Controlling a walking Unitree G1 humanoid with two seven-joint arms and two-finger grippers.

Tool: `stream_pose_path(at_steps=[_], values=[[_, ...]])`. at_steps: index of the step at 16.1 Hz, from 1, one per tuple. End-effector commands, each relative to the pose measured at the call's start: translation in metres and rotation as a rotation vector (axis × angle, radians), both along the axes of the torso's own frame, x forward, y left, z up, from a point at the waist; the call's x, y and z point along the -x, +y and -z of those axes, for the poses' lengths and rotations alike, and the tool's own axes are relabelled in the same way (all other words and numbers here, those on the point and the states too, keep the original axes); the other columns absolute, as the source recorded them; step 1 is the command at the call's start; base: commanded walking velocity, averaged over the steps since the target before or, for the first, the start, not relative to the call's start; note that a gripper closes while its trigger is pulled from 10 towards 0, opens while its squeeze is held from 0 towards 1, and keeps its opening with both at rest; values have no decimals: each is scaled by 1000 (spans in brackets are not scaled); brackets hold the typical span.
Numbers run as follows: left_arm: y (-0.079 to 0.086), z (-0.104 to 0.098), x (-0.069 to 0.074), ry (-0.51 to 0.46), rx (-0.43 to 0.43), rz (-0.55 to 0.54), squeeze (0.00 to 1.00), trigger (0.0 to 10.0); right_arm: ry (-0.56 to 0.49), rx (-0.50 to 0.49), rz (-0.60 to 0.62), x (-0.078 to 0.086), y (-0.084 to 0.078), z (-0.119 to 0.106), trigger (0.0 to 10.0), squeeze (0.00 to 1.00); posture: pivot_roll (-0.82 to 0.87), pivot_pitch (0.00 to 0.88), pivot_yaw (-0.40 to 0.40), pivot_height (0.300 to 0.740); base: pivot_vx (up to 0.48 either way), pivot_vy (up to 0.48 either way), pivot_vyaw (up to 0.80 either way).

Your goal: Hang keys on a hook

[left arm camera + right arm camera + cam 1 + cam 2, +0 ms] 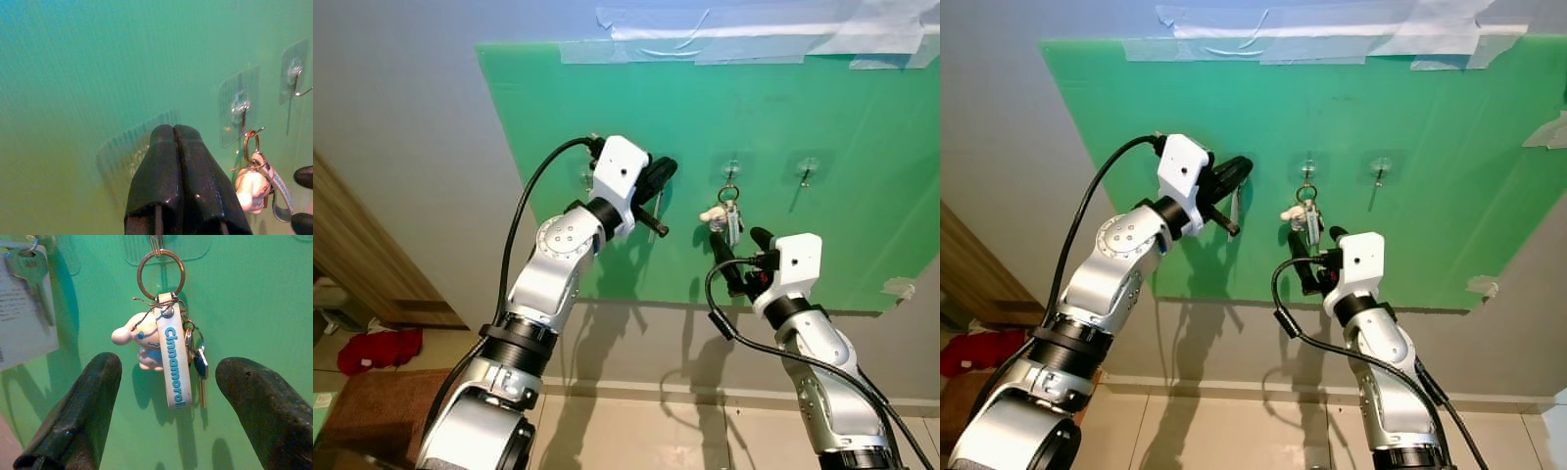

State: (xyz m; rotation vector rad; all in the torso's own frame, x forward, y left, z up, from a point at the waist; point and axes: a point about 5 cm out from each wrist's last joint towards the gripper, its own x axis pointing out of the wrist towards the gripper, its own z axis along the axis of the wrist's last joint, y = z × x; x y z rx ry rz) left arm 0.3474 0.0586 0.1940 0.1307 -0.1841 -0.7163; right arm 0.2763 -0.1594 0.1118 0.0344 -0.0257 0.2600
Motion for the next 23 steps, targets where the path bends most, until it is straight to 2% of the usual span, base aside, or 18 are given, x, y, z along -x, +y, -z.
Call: stream_pose_path(at_steps=[1, 4, 9, 13, 15, 19, 21, 23], values=[[6, -7, -5, -29, -7, -30, 0, 0, -2, 2, -5, 1, 1, -2, 10000, 0, -176, 0, 122, 740, 0, 0, 0], [7, -12, -7, -52, 5, -42, 0, 0, 3, 3, -7, 2, 0, -1, 10000, 0, -177, 0, 119, 740, 0, 0, 0], [5, -12, -6, -106, -43, -96, 0, 0, 13, 12, -9, 4, -2, -1, 10000, 0, -187, 0, 112, 740, 0, 0, 0], [5, -3, -4, -72, -8, -103, 0, 0, 20, 18, -12, 6, -4, -1, 10000, 0, -191, 0, 105, 740, 0, 0, 0], [13, 3, -7, -29, 39, -133, 0, 0, 23, 20, -15, 6, -4, 0, 10000, 0, -191, 0, 102, 740, 0, 0, 0], [14, 0, -5, -52, 52, -141, 0, 0, 30, 22, -19, 8, -4, 0, 10000, 0, -190, 0, 97, 740, 0, 0, 0], [17, -6, -3, -104, 43, -187, 0, 10000, 29, 21, -19, 8, -4, 0, 10000, 0, -186, 0, 95, 740, 0, 0, 0], [19, -9, 5, -146, 22, -181, 0, 10000, 32, 21, -18, 6, -4, 1, 10000, 0, -179, 0, 94, 740, 0, 0, 0]])
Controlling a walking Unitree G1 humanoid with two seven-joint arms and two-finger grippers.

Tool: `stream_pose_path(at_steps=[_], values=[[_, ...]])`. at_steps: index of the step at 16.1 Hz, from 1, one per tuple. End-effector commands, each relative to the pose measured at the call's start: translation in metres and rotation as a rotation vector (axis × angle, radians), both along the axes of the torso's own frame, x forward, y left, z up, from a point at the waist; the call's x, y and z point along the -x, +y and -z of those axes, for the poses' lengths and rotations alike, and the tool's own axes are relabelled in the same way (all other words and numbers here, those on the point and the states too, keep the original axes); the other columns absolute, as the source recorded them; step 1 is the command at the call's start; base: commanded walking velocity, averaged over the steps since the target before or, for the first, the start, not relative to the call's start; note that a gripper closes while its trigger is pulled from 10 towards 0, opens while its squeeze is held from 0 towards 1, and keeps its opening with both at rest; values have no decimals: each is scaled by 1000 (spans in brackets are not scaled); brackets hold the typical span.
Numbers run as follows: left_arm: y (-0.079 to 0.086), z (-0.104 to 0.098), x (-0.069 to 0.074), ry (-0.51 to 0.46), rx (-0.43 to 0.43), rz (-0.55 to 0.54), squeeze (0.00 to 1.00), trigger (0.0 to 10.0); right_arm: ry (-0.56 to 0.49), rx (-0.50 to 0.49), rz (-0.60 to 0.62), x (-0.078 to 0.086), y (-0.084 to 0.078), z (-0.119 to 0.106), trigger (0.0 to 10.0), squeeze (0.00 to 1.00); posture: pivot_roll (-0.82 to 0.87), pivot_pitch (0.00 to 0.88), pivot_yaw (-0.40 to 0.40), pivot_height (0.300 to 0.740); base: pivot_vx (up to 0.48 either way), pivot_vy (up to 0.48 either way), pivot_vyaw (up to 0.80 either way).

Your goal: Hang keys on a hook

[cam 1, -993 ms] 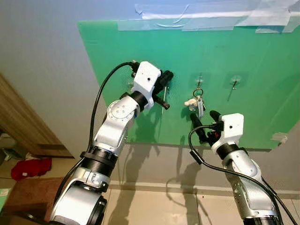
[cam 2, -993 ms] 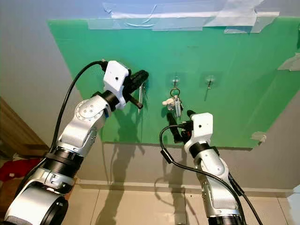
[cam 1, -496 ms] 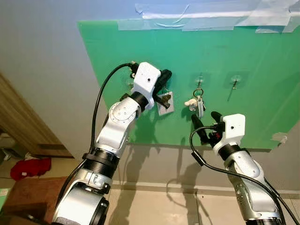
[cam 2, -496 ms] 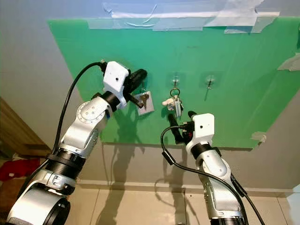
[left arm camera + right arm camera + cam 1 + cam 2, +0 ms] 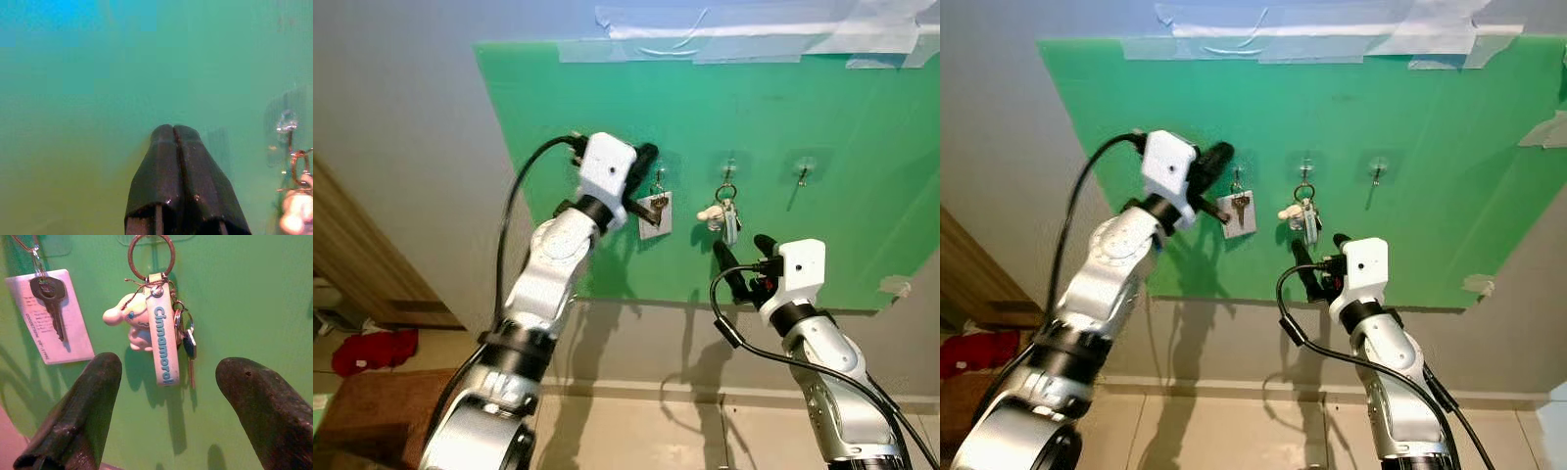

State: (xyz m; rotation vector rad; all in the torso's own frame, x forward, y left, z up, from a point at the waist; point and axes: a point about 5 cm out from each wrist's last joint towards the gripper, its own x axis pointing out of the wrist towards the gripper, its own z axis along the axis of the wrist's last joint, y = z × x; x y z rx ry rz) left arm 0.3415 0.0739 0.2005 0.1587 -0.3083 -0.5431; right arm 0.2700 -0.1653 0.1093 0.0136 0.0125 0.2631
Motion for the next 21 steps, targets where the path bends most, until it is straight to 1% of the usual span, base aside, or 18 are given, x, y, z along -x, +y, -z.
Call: stream_pose_path(at_steps=[1, 3, 4, 6, 7, 8, 9, 10, 11, 12, 14, 15, 17, 19, 21], values=[[9, -1, 4, -8, -4, -36, 0, 10000, -2, -7, -13, -1, 3, 0, 10000, 0, -161, 0, 95, 740, 0, 0, 0], [17, 11, 14, 33, 2, -63, 0, 10000, -3, -19, -11, -5, 5, 1, 10000, 0, -139, 0, 98, 740, 0, 0, 0], [18, 13, 15, 46, 7, -67, 0, 10000, -4, -22, -10, -6, 6, 1, 10000, 0, -139, 0, 98, 740, 0, 0, 0], [23, 36, 34, 112, -36, -51, 0, 10000, -6, -52, 7, -12, 8, 0, 10000, 0, -108, 0, 101, 740, 0, 0, 0], [27, 53, 53, 161, -97, 0, 0, 10000, -7, -49, 7, -14, 8, 0, 10000, 0, -101, 0, 99, 740, 0, 0, 0], [34, 64, 65, 186, -131, 10, 0, 10000, -8, -49, 7, -15, 8, 0, 10000, 0, -96, 0, 95, 740, 0, 0, 0], [39, 70, 71, 214, -135, -1, 0, 10000, -8, -49, 7, -15, 7, 1, 10000, 0, -93, 0, 90, 740, 0, 0, 0], [44, 75, 75, 240, -103, -35, 0, 10000, -6, -47, 7, -15, 6, 1, 10000, 0, -90, 0, 84, 740, 0, 0, 0], [47, 77, 76, 249, -78, -63, 0, 10000, -6, -48, 8, -16, 5, 1, 10000, 0, -90, 0, 83, 740, 0, 0, 0], [50, 81, 79, 233, -13, -158, 0, 10000, 0, -86, 19, -17, 5, 3, 10000, 0, -85, 0, 73, 740, 0, 0, 0], [56, 83, 79, 231, 74, -294, 0, 10000, 2, -120, 24, -14, 5, 6, 10000, 0, -85, 0, 68, 740, 0, 0, 0], [58, 80, 77, 223, 89, -309, 0, 10000, 10, -121, 21, -12, 7, 9, 10000, 0, -89, 0, 70, 740, 0, 0, 0], [59, 80, 73, 239, 100, -319, 0, 10000, 19, -113, 18, -12, 8, 12, 10000, 0, -90, 0, 73, 740, 0, 0, 0], [56, 76, 66, 245, 91, -290, 0, 10000, 17, -102, 13, -12, 10, 13, 10000, 0, -98, 0, 86, 740, 0, 0, 0], [49, 78, 65, 260, 56, -245, 0, 10000, 17, -95, 16, -12, 9, 14, 10000, 0, -103, 0, 91, 740, 0, 0, 0]])
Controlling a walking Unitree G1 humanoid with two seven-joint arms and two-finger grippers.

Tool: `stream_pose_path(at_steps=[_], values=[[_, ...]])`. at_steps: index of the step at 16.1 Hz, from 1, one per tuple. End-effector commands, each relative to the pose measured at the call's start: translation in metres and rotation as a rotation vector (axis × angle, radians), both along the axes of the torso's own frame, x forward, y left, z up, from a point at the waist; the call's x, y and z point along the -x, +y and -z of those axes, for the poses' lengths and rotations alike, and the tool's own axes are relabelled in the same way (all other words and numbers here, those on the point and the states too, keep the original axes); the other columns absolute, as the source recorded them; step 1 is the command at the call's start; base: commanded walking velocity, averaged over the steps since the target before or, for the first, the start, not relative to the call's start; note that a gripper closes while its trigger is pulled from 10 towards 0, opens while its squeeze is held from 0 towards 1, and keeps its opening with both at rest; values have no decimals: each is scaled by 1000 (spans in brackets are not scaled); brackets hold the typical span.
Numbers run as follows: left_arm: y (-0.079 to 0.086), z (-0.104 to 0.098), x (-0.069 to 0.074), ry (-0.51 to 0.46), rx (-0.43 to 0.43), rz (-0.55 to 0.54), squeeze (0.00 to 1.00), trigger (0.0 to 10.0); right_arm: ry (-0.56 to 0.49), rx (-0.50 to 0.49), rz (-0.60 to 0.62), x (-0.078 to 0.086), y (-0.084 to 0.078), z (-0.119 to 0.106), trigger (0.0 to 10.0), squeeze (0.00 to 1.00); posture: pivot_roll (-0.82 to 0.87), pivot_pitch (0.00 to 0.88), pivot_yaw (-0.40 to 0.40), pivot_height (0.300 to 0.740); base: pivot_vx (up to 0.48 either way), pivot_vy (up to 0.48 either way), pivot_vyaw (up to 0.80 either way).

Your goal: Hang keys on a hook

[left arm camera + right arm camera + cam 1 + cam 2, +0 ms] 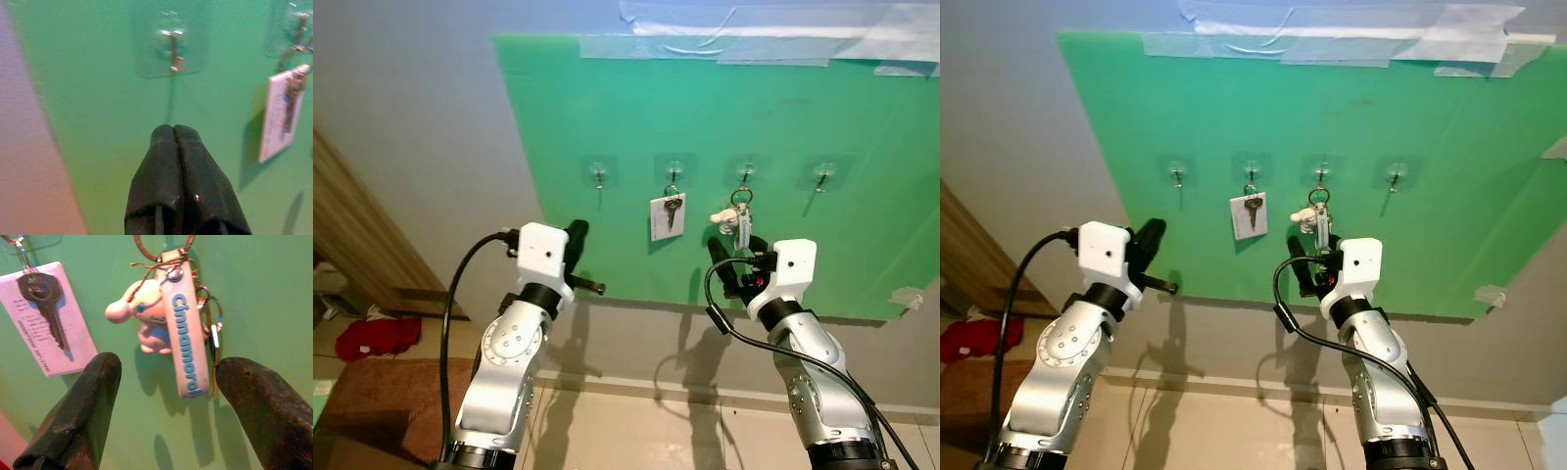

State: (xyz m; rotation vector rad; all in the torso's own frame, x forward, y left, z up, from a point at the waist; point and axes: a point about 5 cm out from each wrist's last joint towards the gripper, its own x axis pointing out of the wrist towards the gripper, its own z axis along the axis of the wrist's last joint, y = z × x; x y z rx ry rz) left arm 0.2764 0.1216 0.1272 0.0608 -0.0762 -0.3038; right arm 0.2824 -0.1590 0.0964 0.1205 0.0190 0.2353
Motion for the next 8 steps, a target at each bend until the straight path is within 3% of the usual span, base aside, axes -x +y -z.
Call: stream_pose_path(at_steps=[1, 5, 8], values=[[-1, 4, 0, 26, -24, 17, 0, 10000, -3, 12, -12, 0, 2, 1, 10000, 0, -102, 0, 91, 740, 0, 0, 0], [-5, -4, -3, 1, -37, 51, 0, 10000, 2, 28, -17, -1, 1, 3, 10000, 0, -100, 0, 91, 740, 0, 0, 0], [-7, -5, -2, 6, -23, 58, 0, 10000, 7, 34, -23, -1, 1, 4, 10000, 0, -100, 0, 91, 740, 0, 388, 0]])
